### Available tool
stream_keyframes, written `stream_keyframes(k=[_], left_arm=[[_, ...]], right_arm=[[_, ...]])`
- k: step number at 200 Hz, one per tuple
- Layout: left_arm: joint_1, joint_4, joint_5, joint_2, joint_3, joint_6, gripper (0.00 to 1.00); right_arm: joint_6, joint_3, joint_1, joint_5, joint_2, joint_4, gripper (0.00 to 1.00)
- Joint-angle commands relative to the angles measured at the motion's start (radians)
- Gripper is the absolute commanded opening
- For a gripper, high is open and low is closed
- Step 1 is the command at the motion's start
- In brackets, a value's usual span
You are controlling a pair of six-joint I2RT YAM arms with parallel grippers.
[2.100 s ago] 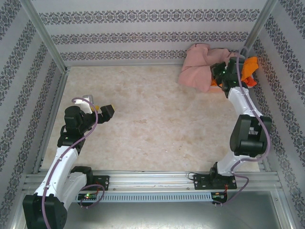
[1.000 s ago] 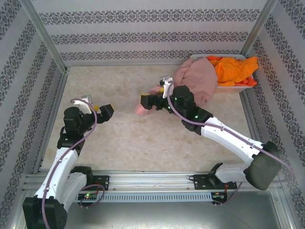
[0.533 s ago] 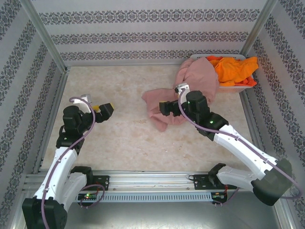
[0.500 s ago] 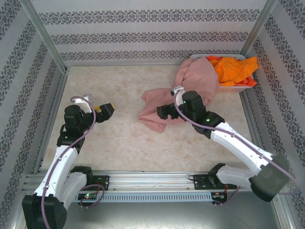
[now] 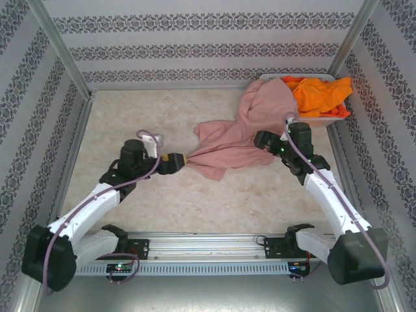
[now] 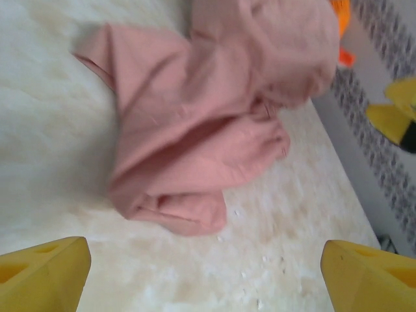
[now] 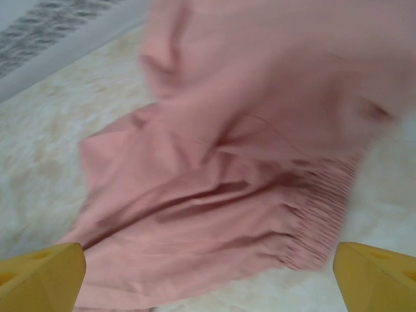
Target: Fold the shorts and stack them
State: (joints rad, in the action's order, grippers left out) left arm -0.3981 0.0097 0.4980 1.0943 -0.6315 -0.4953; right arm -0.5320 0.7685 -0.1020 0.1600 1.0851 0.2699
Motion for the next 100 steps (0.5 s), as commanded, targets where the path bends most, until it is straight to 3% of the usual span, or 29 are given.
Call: stream_keyframes(k=[1, 44, 100], left_arm=[[-0.081, -0.014, -0.057, 0.098, -0.071, 0.097, 0.88], [-0.163, -0.152, -0.214, 0.32, -0.201, 0.236, 0.85], [-0.171, -0.095, -0.302, 0.532, -0.278, 0.272, 0.79]], right_arm=[[-0.104, -0.054, 0.046, 0.028, -0.008, 0.01, 0.98], [-0.107, -0.092, 0.066, 0.045, 0.015, -0.005, 0.98], [-0.098, -0.106, 0.085, 0.038, 0.078, -0.022, 0.98]])
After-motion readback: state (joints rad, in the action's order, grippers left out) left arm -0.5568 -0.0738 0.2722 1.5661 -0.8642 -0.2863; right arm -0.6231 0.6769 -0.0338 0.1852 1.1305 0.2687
